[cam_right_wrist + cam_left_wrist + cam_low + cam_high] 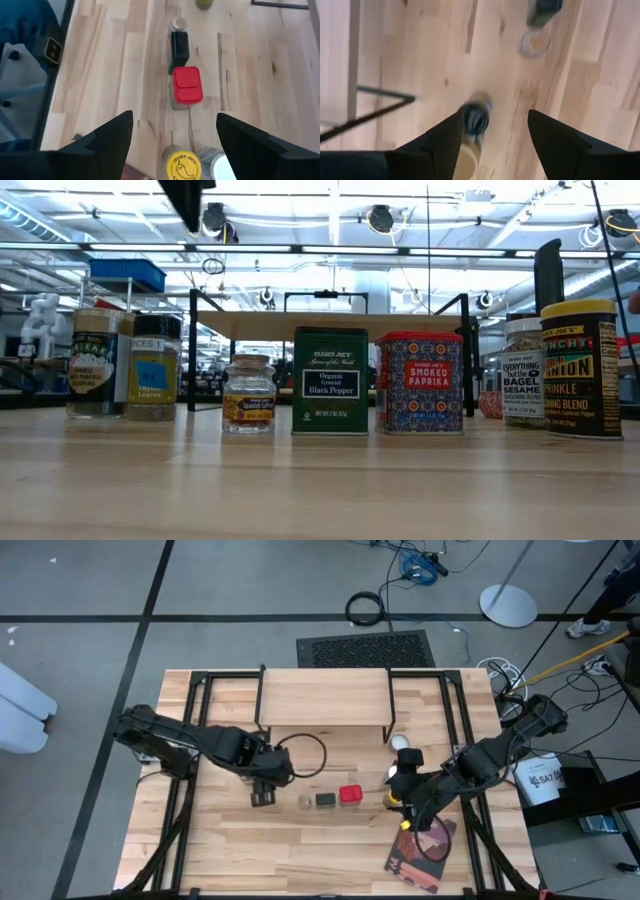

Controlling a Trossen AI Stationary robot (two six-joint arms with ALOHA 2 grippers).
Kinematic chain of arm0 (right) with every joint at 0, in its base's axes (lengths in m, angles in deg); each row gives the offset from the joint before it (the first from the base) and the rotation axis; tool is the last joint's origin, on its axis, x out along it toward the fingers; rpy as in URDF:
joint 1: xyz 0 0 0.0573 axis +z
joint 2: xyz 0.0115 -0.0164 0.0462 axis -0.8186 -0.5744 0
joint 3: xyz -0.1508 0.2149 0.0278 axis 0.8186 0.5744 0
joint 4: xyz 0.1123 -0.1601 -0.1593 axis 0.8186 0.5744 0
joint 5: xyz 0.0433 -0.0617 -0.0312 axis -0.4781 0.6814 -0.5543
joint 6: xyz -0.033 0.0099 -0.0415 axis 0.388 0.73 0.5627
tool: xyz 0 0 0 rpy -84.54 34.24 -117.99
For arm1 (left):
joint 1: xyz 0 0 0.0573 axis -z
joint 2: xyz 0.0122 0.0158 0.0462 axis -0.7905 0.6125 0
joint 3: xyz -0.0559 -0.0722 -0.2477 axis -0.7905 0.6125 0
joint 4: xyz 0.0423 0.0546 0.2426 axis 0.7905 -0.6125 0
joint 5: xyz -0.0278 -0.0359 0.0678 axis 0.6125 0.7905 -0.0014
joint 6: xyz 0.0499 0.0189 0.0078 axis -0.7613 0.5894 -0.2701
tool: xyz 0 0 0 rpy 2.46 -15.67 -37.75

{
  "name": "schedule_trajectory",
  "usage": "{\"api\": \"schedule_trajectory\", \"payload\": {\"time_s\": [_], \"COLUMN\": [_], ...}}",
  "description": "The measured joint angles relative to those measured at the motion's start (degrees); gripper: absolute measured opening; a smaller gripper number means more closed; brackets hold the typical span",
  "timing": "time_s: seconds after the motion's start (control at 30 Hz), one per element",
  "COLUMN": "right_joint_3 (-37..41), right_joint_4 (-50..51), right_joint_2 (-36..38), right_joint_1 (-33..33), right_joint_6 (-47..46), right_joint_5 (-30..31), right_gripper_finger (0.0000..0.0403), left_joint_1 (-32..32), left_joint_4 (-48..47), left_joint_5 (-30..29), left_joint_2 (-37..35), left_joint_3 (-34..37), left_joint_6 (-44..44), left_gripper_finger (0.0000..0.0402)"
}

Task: Shelf spices
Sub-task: Put the dark yellow spice bottle into the center of the table

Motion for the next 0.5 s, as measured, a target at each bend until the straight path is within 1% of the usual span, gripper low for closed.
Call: {"api": "schedule_trajectory", "payload": {"time_s": [0.17, 0.27, 0.4, 0.5], "right_joint_3": [2.04, 2.44, 2.44, 2.44], "right_joint_4": [-3.03, -5.00, -7.15, -8.20], "right_joint_2": [-0.01, -0.01, 0.01, 0.01], "right_joint_1": [-0.28, -0.82, -0.96, -0.90], "right_joint_6": [0.78, 2.66, 4.87, 6.11], "right_joint_5": [-0.05, -0.13, -0.21, -0.36], "right_gripper_finger": [0.0274, 0.0274, 0.0274, 0.0274], "left_joint_1": [0.95, 1.92, 3.77, 5.03], "left_joint_4": [-4.92, -5.33, -3.78, -1.36], "left_joint_5": [-0.12, -0.56, -6.17, -7.31], "left_joint_2": [-0.65, -0.65, -0.67, -0.67], "left_joint_3": [0.01, 0.16, 2.79, 6.67], "left_joint_6": [1.05, 1.51, 1.47, 1.51], "left_gripper_finger": [0.0235, 0.0235, 0.0235, 0.0239]}}
